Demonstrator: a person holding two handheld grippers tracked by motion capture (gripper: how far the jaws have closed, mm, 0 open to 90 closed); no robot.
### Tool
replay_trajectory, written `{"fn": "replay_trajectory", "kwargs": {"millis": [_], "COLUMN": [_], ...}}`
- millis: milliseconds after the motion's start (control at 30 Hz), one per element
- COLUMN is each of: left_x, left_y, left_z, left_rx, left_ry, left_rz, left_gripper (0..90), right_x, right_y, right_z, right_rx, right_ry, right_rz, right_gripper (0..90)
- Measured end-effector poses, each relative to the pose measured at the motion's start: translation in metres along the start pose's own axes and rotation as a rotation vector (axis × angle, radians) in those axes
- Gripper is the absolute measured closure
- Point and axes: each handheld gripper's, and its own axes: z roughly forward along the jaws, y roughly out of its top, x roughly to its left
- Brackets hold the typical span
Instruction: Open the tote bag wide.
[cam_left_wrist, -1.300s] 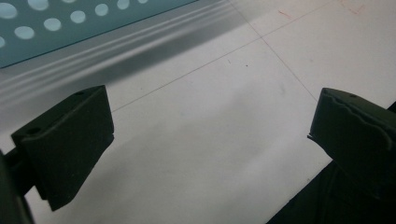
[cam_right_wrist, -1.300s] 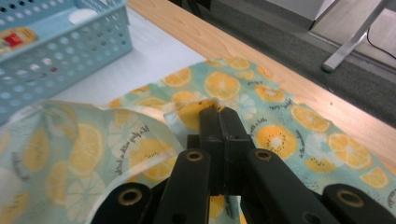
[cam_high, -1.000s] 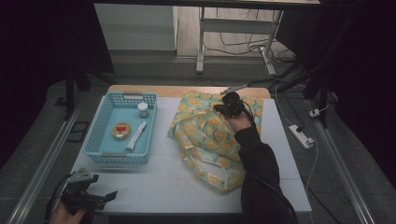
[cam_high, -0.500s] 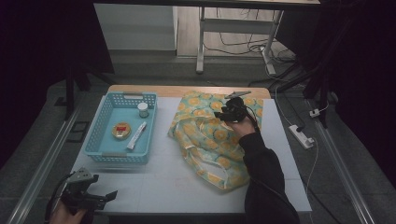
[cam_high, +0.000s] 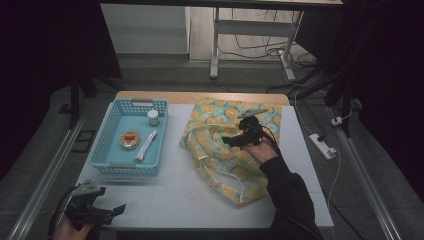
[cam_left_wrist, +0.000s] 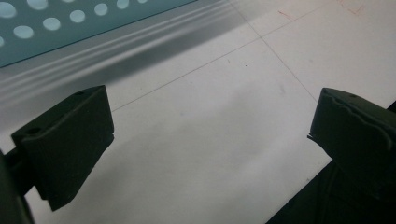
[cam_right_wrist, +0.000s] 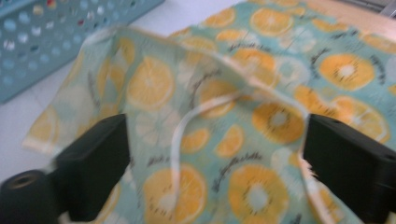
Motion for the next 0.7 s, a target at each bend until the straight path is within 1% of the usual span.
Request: {"fn": "replay_trajectory", "kwargs": {"millis": [67, 200, 333, 367, 400, 500, 567, 633, 700], "left_x": [0.000, 0.000, -0.001, -0.001, -0.001, -0.001, -0.001, -0.001, -0.001], "left_y": [0.000, 0.000, 0.000, 0.000, 0.000, -0.001, -0.001, -0.001, -0.001], "left_z": [0.000, 0.000, 0.000, -0.001, -0.001, -0.001, -0.001, -0.001, -0.001], "left_rx": [0.000, 0.000, -0.004, -0.005, -0.005, -0.009, -0.009, -0.010, -0.011], "left_ry": [0.000, 0.000, -0.001, -0.002, -0.002, -0.002, -0.003, -0.002, -0.002], "left_rz": [0.000, 0.002, 0.006, 0.006, 0.007, 0.009, 0.010, 0.011, 0.012], "left_gripper": [0.0, 0.0, 0.0, 0.0, 0.0, 0.0, 0.0, 0.0, 0.0], "right_x": [0.004, 0.010, 0.016, 0.017, 0.017, 0.017, 0.016, 0.016, 0.017], "right_y": [-0.005, -0.018, -0.031, -0.037, -0.037, -0.046, -0.051, -0.055, -0.060], "right_z": [0.001, 0.003, 0.008, 0.011, 0.011, 0.016, 0.019, 0.021, 0.024], "right_rx": [0.019, 0.064, 0.119, 0.135, 0.135, 0.158, 0.175, 0.188, 0.200], "right_ry": [0.008, 0.045, 0.037, 0.026, 0.026, 0.013, 0.009, -0.004, -0.013], "right_rz": [-0.007, -0.007, -0.028, -0.033, -0.033, -0.036, -0.045, -0.054, -0.072], "right_gripper": [0.5, 0.0, 0.0, 0.0, 0.0, 0.0, 0.0, 0.0, 5.2]}}
